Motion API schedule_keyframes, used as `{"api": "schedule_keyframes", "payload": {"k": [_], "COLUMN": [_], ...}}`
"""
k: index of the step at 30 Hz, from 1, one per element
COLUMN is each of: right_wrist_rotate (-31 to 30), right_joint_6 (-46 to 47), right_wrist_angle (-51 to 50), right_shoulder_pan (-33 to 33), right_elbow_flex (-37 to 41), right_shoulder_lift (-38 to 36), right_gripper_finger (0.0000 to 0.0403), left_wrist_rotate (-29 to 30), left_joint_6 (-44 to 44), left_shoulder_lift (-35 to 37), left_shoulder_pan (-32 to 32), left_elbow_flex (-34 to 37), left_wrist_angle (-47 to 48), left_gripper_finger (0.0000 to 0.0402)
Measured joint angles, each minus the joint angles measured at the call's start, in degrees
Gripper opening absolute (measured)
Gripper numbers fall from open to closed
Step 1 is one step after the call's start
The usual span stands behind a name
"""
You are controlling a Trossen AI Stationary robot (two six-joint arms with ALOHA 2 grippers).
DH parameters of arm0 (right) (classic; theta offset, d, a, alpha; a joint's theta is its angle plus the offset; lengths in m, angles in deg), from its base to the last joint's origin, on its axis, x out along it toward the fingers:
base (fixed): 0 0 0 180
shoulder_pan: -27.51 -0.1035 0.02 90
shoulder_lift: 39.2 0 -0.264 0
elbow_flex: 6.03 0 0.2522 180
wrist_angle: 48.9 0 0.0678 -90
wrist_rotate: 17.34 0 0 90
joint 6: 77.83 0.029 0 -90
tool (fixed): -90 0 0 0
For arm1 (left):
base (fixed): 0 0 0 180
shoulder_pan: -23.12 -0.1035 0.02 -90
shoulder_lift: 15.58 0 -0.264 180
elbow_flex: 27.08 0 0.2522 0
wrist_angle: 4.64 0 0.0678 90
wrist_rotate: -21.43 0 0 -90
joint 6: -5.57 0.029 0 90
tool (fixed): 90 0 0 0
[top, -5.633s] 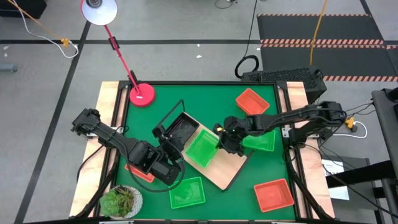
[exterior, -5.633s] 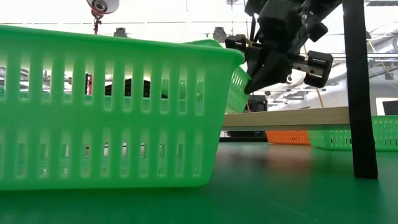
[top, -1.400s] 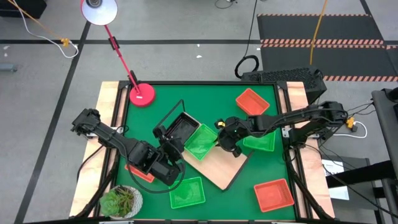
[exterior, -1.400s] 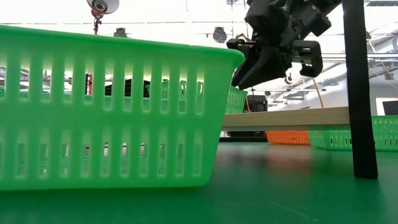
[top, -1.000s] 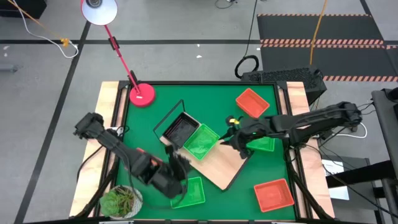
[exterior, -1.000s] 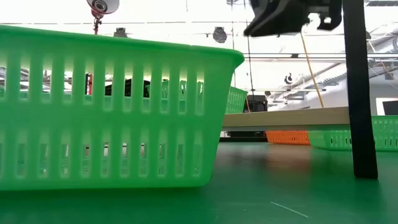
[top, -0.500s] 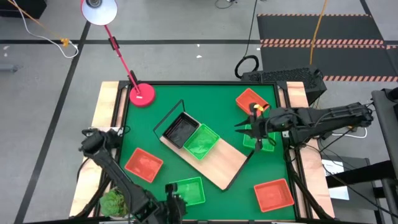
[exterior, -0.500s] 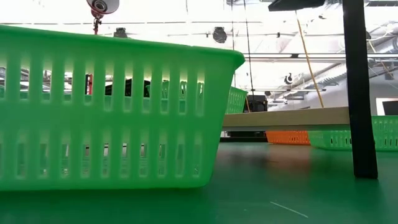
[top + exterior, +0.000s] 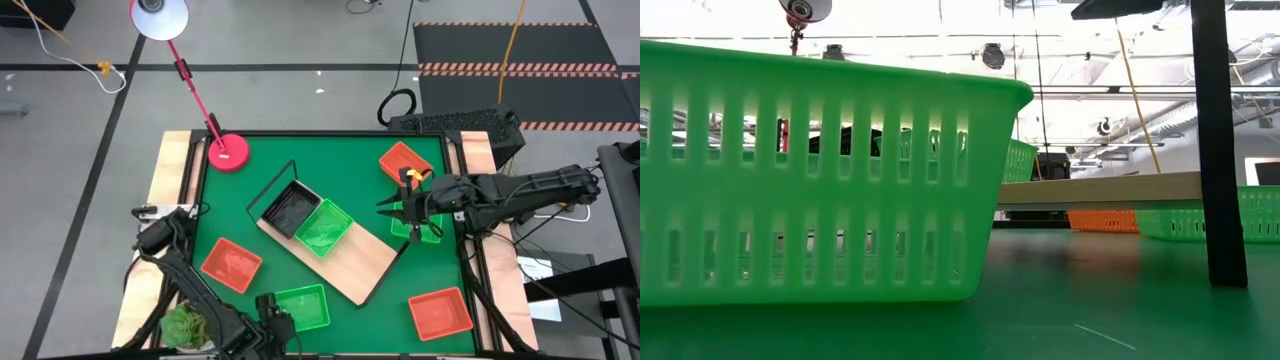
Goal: Stack baskets on shelf by color
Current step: Stack the bottom green bin on the green bin on the shelf
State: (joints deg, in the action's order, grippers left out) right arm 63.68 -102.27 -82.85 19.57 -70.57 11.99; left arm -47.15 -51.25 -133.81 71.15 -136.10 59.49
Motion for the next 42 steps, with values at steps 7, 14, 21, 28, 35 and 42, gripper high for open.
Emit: {"api": "schedule_keyframes", "payload": {"k": [7, 14, 21, 28, 35, 42], "right_wrist_rotate": [0.0, 0.0, 0.0, 0.0, 0.0, -0.1], "right_joint_6": [-0.2, -0.3, -0.7, -1.2, -1.6, -1.8], "right_wrist_angle": [0.1, 0.2, 0.2, 0.2, 0.1, -0.1], "right_shoulder_pan": [0.0, 0.0, 0.0, 0.0, 0.0, 0.0], "right_elbow_flex": [0.0, 0.0, 0.0, 0.0, 0.0, 0.0], "right_shoulder_lift": [0.2, 0.3, 0.3, 0.3, 0.3, 0.2], "right_gripper_finger": [0.008, 0.008, 0.008, 0.008, 0.008, 0.008], "left_wrist_rotate": [0.2, 1.1, 1.1, 0.9, -1.8, 7.5], "left_joint_6": [-0.2, 3.7, 6.6, 7.7, 10.2, 9.5], "left_shoulder_lift": [0.0, -1.6, -2.5, -2.5, 0.2, 5.5], "left_shoulder_pan": [1.0, 0.9, 0.7, -0.4, -2.7, -5.4], "left_elbow_flex": [0.0, 0.0, 0.0, 0.0, -2.7, -10.4], "left_wrist_angle": [-0.6, -0.5, -0.1, -0.1, 3.4, 18.5], "left_gripper_finger": [0.0156, 0.0145, 0.0127, 0.0014, 0.0015, 0.001]}}
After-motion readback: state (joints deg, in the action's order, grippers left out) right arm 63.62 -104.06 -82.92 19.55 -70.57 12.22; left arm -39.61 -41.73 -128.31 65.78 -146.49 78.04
